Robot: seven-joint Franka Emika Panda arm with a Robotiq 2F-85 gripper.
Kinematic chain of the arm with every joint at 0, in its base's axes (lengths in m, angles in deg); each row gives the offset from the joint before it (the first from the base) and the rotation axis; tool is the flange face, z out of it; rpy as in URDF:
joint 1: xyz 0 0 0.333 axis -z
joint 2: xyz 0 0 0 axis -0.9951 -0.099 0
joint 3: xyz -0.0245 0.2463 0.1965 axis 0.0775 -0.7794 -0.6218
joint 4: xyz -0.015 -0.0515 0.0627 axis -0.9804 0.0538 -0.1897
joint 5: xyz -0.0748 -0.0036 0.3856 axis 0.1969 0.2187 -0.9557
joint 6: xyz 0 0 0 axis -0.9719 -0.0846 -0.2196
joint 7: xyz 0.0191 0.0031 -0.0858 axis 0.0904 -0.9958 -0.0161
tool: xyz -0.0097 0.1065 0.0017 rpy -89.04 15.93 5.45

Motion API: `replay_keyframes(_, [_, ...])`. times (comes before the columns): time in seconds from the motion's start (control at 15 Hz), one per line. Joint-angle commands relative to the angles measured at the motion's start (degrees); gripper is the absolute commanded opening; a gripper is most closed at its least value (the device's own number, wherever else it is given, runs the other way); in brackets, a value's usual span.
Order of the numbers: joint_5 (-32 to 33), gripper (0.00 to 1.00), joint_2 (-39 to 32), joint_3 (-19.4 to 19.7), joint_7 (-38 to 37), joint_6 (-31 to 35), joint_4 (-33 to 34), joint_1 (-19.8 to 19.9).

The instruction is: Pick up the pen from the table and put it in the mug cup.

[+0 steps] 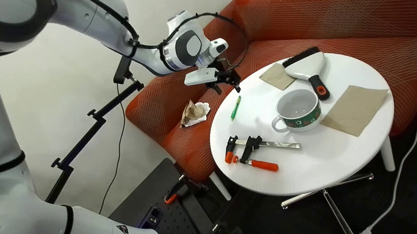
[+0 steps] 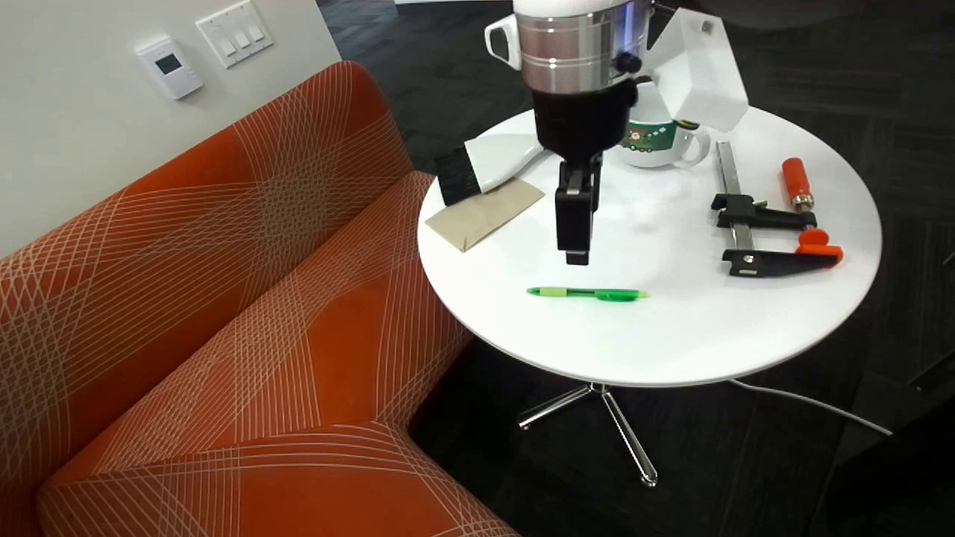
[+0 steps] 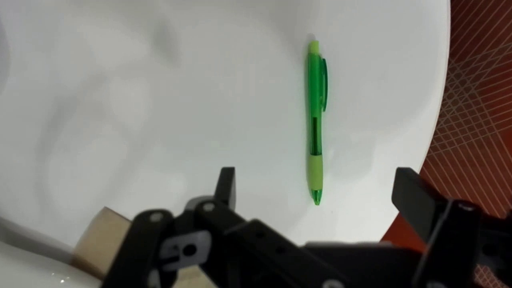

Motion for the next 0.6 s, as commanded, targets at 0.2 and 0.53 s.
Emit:
replay_keyframes(0.2, [0.69, 1.0, -6.12, 1.27, 0.09, -0.07, 5.95, -2.1])
replay_keyframes(0.53, [0.6, 1.0, -8.63, 1.5, 0.1, -0.27, 7.69, -2.53])
